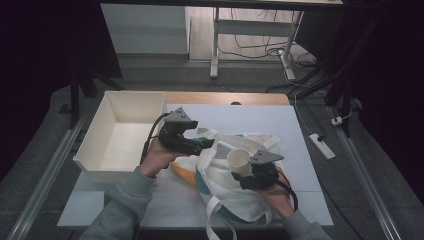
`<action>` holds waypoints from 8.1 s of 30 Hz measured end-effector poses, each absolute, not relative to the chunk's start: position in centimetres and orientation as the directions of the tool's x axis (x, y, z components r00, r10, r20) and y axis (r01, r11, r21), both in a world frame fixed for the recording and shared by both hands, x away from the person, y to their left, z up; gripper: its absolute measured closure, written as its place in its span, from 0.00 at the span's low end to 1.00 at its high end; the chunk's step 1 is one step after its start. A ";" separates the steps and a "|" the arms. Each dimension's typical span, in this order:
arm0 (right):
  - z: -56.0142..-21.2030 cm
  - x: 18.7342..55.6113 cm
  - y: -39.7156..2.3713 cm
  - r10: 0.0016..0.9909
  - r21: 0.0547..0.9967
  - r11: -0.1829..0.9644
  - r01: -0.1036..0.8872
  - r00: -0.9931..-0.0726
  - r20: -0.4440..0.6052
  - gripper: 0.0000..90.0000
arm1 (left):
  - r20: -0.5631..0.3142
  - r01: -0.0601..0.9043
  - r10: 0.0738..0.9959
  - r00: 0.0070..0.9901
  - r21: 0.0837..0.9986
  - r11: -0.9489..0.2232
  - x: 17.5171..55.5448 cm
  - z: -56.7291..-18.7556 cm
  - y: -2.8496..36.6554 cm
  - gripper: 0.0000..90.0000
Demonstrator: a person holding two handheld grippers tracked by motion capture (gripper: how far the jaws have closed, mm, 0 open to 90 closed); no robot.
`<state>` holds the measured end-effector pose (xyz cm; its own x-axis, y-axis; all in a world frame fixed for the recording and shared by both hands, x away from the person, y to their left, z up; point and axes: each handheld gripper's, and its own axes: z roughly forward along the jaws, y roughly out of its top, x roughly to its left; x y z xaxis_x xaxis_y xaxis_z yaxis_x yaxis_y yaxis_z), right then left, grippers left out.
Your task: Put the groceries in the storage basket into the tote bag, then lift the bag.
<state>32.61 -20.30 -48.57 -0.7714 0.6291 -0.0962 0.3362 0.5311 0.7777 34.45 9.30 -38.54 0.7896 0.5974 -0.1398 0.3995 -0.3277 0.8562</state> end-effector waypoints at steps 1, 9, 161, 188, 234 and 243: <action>-48.9 32.7 -20.2 0.630 0.770 0.541 0.340 -0.770 -0.103 0.25 | -0.140 0.400 0.597 0.790 0.855 -0.329 34.5 -38.6 9.3 0.14; -48.9 32.2 -21.3 0.653 0.760 0.520 0.390 -0.755 -0.059 0.25 | -0.134 0.407 0.603 0.786 0.847 -0.343 34.4 -38.9 9.6 0.14; -42.1 29.2 -32.3 0.816 0.864 0.347 0.365 -0.571 -0.086 0.92 | -0.196 0.517 0.645 0.739 0.778 -0.356 30.4 -43.0 11.1 0.92; -35.4 31.9 -32.7 0.835 0.954 0.227 0.194 -0.543 -0.089 0.95 | -0.157 0.428 0.695 0.701 0.873 -0.235 32.0 -37.0 15.0 0.94; -31.5 38.9 -30.5 0.882 0.946 0.276 0.171 -0.437 -0.178 0.96 | -0.126 0.486 0.762 0.635 0.833 -0.267 39.2 -36.2 15.0 0.94; -34.6 40.2 -30.5 0.881 0.915 0.312 0.256 -0.438 -0.178 0.96 | -0.139 0.523 0.757 0.638 0.800 -0.294 40.1 -37.6 14.1 0.94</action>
<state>40.24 -30.53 -34.64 -0.4379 0.8812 -0.1780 0.2557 0.3119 0.9151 40.07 14.06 -37.64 0.6385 0.7569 -0.1393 0.5235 -0.2944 0.7995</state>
